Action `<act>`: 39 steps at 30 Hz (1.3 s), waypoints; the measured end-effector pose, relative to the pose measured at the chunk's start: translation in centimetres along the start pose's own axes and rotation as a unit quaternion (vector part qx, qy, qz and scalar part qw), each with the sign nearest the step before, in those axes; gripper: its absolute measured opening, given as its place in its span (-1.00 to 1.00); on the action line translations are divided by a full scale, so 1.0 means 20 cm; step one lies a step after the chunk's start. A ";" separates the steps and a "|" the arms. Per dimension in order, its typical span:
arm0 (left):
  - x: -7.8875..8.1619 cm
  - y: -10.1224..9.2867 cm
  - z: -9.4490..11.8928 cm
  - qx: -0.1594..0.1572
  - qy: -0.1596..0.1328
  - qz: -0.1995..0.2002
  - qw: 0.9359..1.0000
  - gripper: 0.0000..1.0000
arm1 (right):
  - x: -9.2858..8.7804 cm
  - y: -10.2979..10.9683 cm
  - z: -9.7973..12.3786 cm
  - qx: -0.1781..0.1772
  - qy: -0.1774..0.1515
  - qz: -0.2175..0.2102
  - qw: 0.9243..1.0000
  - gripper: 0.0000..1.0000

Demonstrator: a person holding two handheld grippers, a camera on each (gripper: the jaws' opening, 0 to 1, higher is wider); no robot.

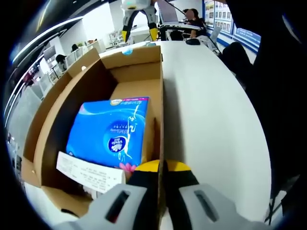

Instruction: Operate the shoe box by opening the lid, removing the specified soft item, and placing it in the target area until the item is outside and the box remains undamaged.

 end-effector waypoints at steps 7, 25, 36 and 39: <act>0.00 0.00 0.00 0.004 0.003 0.001 1.000 -0.97 | 0.05 0.02 0.06 -0.003 -0.002 0.000 1.000 0.27; 0.00 -0.01 0.00 0.004 0.003 -0.004 1.000 -0.97 | 0.10 0.05 0.21 0.003 0.017 -0.051 0.999 0.27; 0.01 -0.01 0.00 0.003 0.020 -0.012 1.000 -0.97 | 0.08 0.10 0.28 -0.006 0.076 -0.056 0.996 0.25; 0.01 -0.01 0.00 0.002 0.021 -0.015 1.000 -0.97 | 0.08 0.12 0.31 -0.012 0.089 -0.048 0.995 0.23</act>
Point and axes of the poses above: the point that each gripper's makers call its tool centre point, and the gripper's own axes: z roughly backward along the fingers, y roughly to its left, x roughly out of its top, the point moved 6 cm from there along z, roughly backward along the fingers, and after that the axes turned 3 degrees about y, right-handed, at the moved point
